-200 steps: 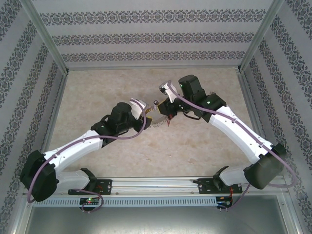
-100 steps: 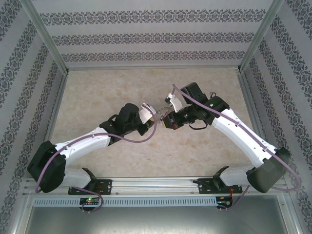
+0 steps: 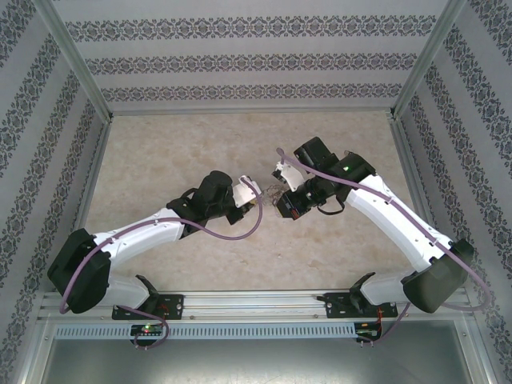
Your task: Put the keys on the keyring
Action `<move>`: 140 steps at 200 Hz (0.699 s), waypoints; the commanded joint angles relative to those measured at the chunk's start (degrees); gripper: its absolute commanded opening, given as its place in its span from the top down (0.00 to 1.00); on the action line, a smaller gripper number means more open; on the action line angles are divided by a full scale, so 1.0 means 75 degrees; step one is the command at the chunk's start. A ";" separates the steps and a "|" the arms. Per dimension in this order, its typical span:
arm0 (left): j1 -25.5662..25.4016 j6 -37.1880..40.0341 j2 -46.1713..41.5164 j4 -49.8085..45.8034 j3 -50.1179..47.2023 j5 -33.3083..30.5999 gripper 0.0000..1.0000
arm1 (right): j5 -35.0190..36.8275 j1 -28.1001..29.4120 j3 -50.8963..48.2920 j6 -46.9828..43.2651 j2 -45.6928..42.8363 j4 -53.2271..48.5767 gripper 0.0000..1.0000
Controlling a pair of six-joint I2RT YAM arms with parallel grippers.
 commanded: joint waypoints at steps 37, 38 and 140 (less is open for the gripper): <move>0.0283 -0.0479 -0.0119 0.0166 0.0273 -0.1323 1.00 | -0.0412 0.0196 -0.0010 -0.0382 -0.0081 -0.1343 1.00; 0.0283 -0.0482 -0.0126 0.0174 0.0274 -0.1324 1.00 | -0.0420 0.0198 -0.0013 -0.0386 -0.0080 -0.1330 1.00; 0.0283 0.0089 -0.0602 -0.0205 0.1036 -0.1794 1.00 | -0.0741 0.0176 -0.1186 -0.0702 -0.0858 0.0899 0.69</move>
